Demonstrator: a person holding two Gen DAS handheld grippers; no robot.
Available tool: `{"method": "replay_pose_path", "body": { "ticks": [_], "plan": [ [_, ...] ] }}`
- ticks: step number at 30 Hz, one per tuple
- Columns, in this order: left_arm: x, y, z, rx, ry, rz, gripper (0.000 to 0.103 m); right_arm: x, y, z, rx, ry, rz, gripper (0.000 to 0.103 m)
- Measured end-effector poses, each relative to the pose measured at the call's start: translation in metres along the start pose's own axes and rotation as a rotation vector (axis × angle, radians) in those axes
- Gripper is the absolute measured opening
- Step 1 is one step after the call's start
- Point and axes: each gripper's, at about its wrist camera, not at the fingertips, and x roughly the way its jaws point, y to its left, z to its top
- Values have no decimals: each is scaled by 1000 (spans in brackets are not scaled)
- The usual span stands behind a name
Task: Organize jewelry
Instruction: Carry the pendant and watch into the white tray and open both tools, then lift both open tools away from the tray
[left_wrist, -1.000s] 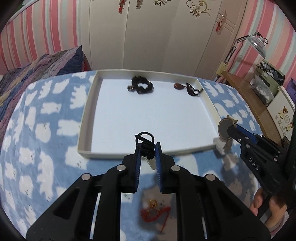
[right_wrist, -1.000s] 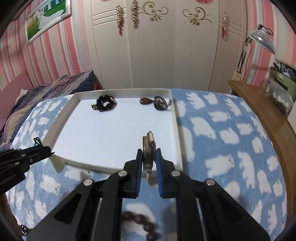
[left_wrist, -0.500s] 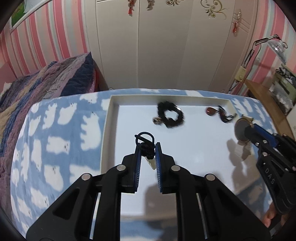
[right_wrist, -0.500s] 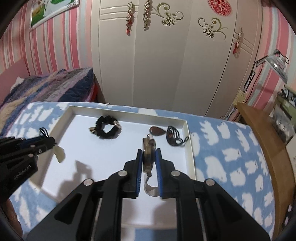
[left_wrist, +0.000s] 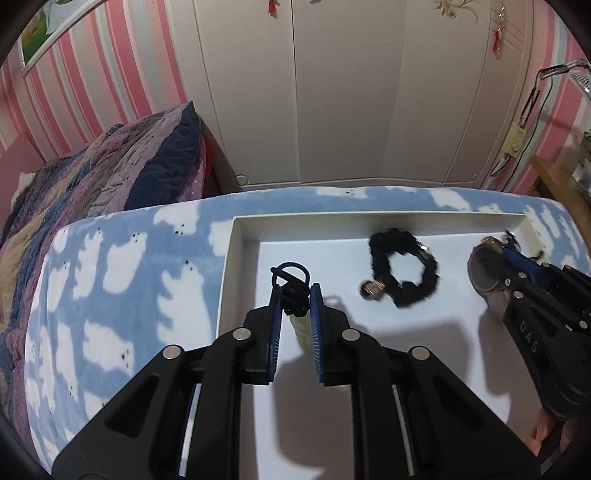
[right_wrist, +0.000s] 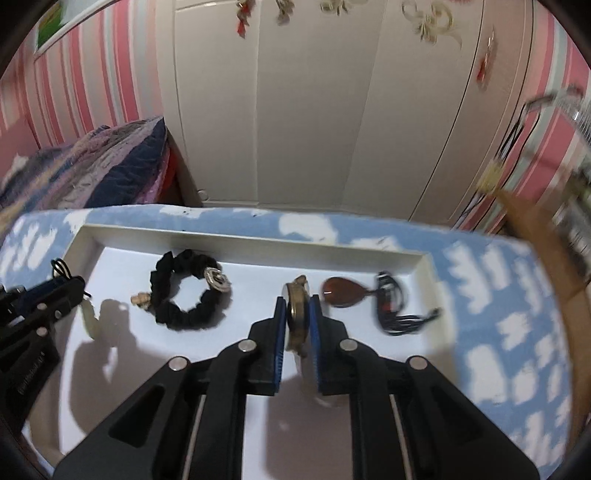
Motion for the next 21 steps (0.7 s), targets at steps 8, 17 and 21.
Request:
{"method": "replay_pose_path", "body": {
  "ticks": [8, 17, 21],
  "plan": [
    [29, 7, 14, -14, 40, 5, 13, 16, -4, 18, 38, 33, 65, 12],
    [23, -4, 9, 25, 28, 29, 35, 25, -31, 21, 79, 81, 145, 17],
    [15, -7, 8, 31, 11, 32, 44, 20, -31, 20, 65, 93, 145, 31]
  ]
}}
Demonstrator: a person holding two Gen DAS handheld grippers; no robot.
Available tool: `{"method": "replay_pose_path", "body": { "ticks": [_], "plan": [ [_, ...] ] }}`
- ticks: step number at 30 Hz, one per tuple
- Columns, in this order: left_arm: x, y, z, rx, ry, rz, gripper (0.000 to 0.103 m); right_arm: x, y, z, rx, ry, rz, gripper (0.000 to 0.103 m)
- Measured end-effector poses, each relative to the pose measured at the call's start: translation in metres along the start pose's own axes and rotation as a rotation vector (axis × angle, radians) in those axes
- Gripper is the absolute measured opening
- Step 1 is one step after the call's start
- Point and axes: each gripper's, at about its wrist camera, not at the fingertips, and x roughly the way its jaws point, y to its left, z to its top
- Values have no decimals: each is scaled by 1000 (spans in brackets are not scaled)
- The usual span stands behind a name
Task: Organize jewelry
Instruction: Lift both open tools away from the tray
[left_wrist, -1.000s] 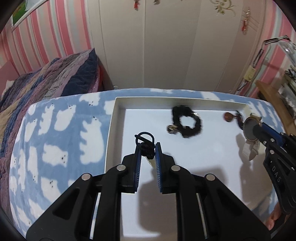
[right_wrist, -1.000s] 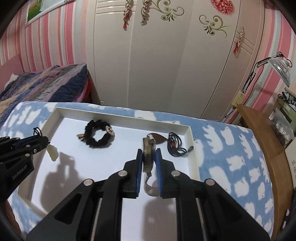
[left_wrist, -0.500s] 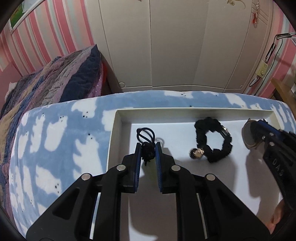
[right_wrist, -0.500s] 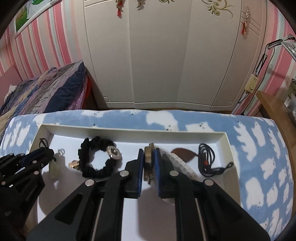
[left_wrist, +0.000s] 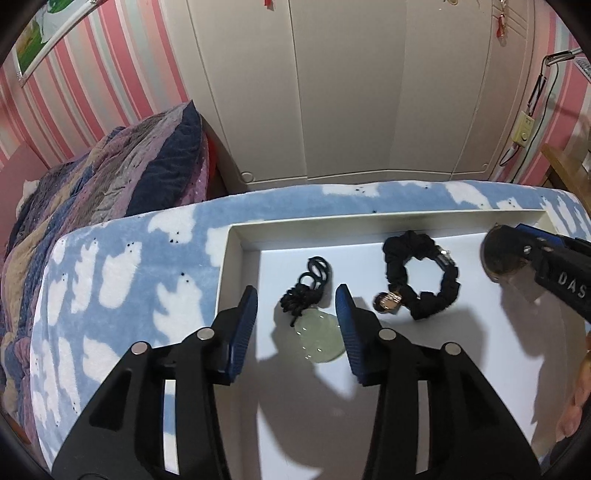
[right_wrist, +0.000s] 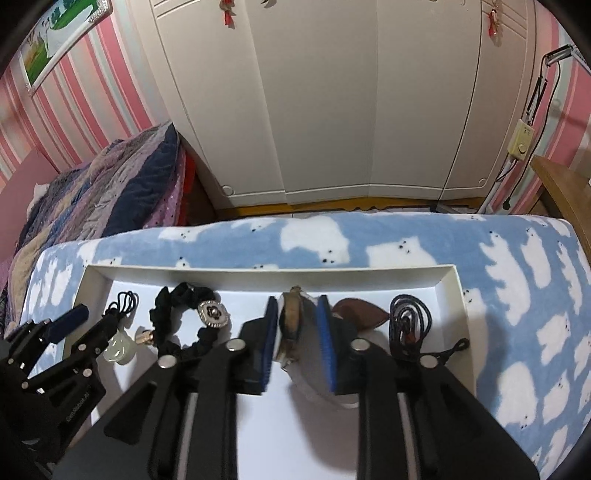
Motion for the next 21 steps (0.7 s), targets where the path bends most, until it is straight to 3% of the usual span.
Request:
{"method": "replay_pose_path", "body": {
  "ticks": [2, 6, 13, 21],
  "plan": [
    [-9, -1, -2, 0, -4, -7, 46, -8, 1, -1, 1, -19, -2, 41],
    [-37, 1, -13, 1, -23, -25, 57, -34, 3, -11, -12, -38, 9, 41],
    [-111, 12, -57, 2, -69, -39, 82, -102, -5, -62, -52, -92, -52, 43],
    [-178, 10, -125, -2, -113, -32, 88, -159, -25, -133, -38, -119, -89, 51]
  ]
}}
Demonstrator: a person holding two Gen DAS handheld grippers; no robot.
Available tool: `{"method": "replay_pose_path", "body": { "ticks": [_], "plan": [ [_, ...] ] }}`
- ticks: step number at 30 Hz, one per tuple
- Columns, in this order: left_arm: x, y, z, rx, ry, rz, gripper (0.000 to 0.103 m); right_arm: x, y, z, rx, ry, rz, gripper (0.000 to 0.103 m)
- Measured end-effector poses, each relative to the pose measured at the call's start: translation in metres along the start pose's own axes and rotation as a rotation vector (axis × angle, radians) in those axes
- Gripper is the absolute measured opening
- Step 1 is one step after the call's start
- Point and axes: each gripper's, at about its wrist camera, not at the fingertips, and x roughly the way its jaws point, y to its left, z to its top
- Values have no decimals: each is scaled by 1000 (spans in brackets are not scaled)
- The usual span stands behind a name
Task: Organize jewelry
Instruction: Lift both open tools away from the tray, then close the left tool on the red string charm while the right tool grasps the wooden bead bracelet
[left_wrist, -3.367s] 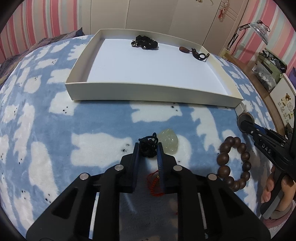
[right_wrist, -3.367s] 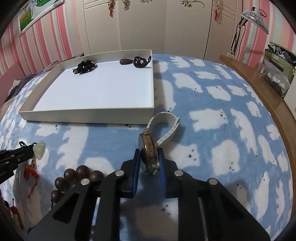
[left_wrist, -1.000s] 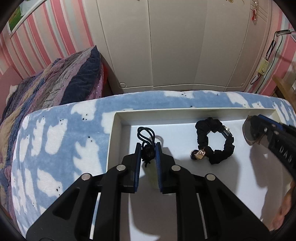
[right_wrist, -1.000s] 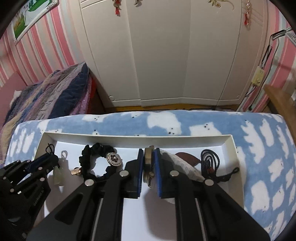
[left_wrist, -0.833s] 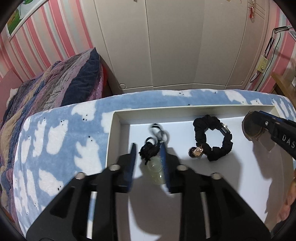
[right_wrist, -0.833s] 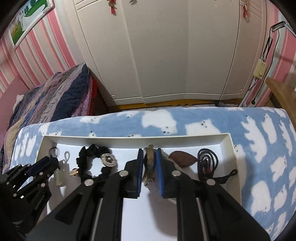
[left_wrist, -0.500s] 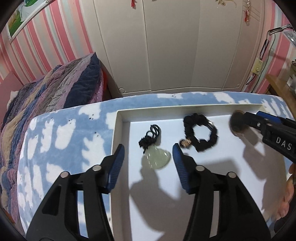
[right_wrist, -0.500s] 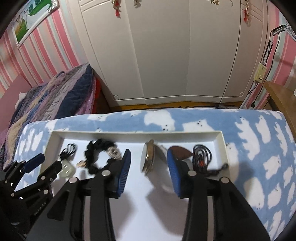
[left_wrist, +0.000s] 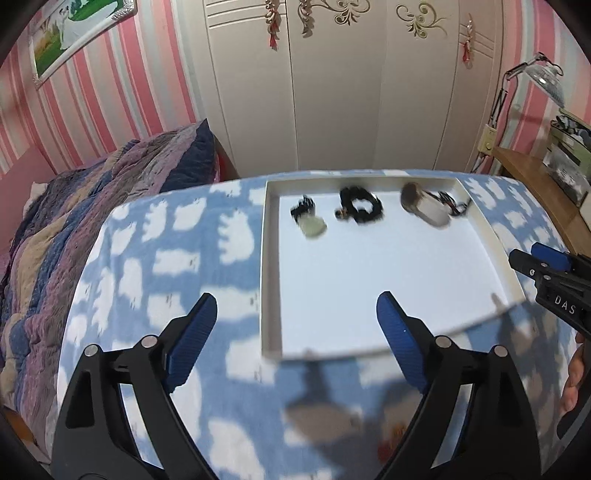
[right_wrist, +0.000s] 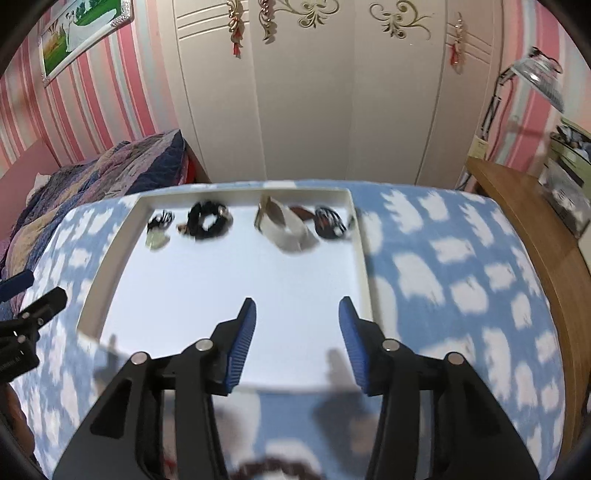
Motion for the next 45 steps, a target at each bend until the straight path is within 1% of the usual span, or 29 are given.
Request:
{"method": "replay_pose_path", "body": {
  "ticks": [3, 4, 5, 7, 10, 13, 16, 21, 24, 27, 29, 31, 35, 39, 45],
  "plan": [
    [-10, -9, -21, 4, 13, -34, 88, -12, -4, -28, -2, 11, -4, 51],
    [-16, -4, -26, 3, 16, -39, 88, -16, -7, -36, -3, 13, -3, 51],
    [-21, -3, -37, -1, 22, -51, 88, -20, -8, -44, -3, 12, -5, 51],
    [-22, -5, -52, -10, 34, -65, 89, -26, -11, -57, -3, 11, -9, 52],
    [-23, -5, -70, -26, 61, -85, 89, -30, -17, -76, 14, 20, -8, 55],
    [-15, -8, -89, -46, 95, -106, 89, -29, -19, -92, 21, 39, -2, 56],
    [1, -16, -99, -61, 135, -120, 89, -23, -20, -106, 29, 65, 1, 56],
    [15, -32, -109, -55, 159, -120, 89, -14, -15, -125, 1, 86, -44, 56],
    [21, -41, -111, -40, 168, -109, 89, -6, -17, -133, 12, 109, -44, 56],
    [27, -45, -112, -28, 175, -105, 88, -3, -17, -137, 3, 112, -59, 56],
    [32, -47, -114, -26, 182, -99, 84, -2, -18, -139, -2, 110, -66, 56],
    [36, -48, -116, -23, 192, -99, 75, -2, -20, -139, -2, 105, -71, 56],
    [43, -51, -123, -13, 209, -99, 73, 0, -22, -140, 6, 111, -60, 56],
    [42, -56, -127, 7, 192, -91, 73, 3, -20, -142, -1, 115, -61, 56],
    [40, -63, -131, 40, 171, -73, 63, 4, -20, -143, 5, 105, -54, 54]
  ]
}}
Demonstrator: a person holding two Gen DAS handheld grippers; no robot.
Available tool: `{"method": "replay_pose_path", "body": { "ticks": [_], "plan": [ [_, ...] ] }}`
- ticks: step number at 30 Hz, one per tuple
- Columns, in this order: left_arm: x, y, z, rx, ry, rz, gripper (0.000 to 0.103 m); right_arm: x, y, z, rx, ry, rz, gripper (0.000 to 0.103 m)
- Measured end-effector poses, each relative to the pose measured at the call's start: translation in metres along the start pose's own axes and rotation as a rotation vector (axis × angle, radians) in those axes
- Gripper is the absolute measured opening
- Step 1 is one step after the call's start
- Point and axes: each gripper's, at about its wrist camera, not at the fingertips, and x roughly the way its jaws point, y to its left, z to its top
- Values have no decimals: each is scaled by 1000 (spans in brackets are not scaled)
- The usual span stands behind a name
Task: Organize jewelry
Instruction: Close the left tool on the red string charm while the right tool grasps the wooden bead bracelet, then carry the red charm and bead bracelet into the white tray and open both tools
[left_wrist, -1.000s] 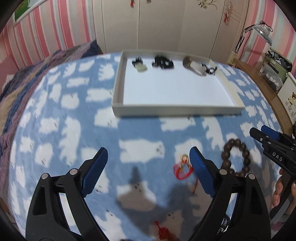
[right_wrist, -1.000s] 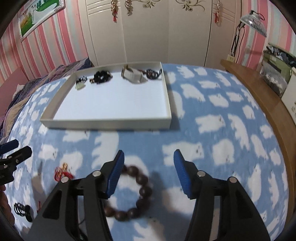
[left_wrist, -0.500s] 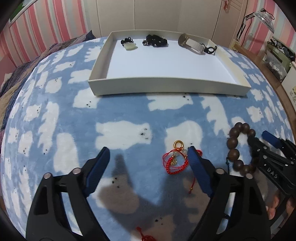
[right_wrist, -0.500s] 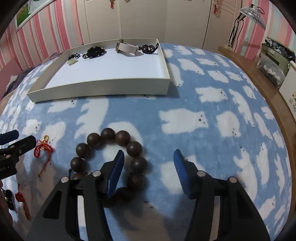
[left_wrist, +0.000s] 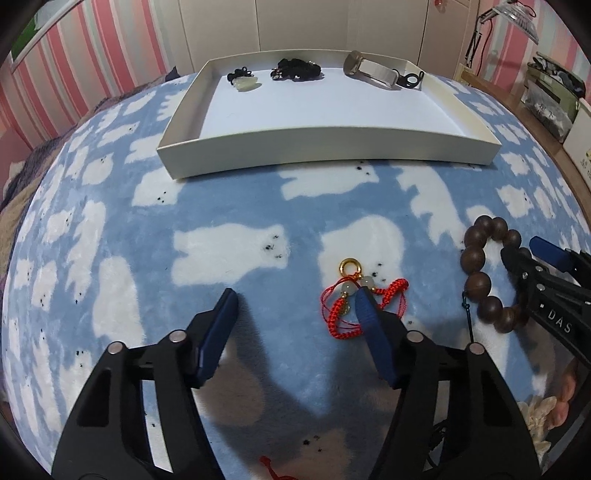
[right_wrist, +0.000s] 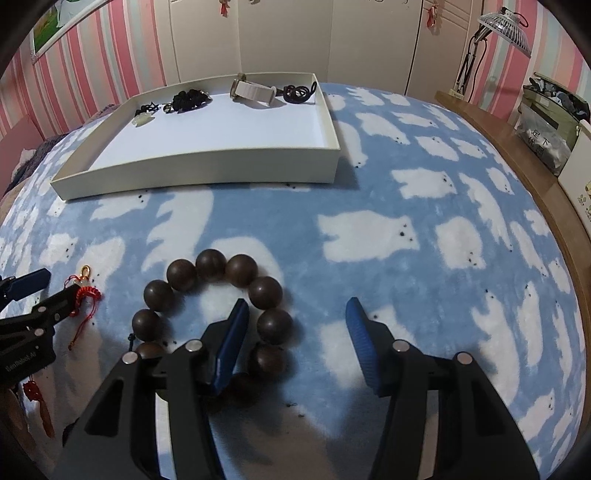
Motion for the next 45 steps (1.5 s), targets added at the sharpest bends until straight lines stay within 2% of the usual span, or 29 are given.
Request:
{"method": "replay_pose_path", "body": {
  "ticks": [5, 9, 11, 13, 16, 21, 30, 35, 42, 45],
  "plan": [
    [1, -1, 2, 9, -17, -7, 53, 0, 4, -1, -12, -12, 21, 38],
    [-1, 2, 4, -7, -24, -9, 37, 0, 9, 0, -26, -18, 30, 26],
    [-1, 6, 5, -27, -21, -9, 32, 0, 10, 0, -22, -20, 35, 23],
    [-1, 8, 6, -37, -18, -6, 16, 0, 11, 2, -24, -19, 35, 23],
    [-1, 12, 10, -64, -4, -26, 3, -1, 10, 5, -13, -26, 55, 22],
    [-6, 14, 15, -75, -10, -35, 2, -9, 11, 13, -12, -65, 73, 19],
    [-38, 9, 39, -69, -68, -59, 2, -32, 12, 40, 4, -146, 123, 19],
    [-46, 6, 64, -58, -91, -62, 2, -39, 17, 65, 3, -180, 141, 19],
    [-45, 13, 108, -96, -64, -95, 2, -47, 25, 110, 5, -222, 153, 19],
    [-42, 13, 128, -99, -67, -72, 2, -47, 26, 132, 9, -236, 158, 19]
  ]
}}
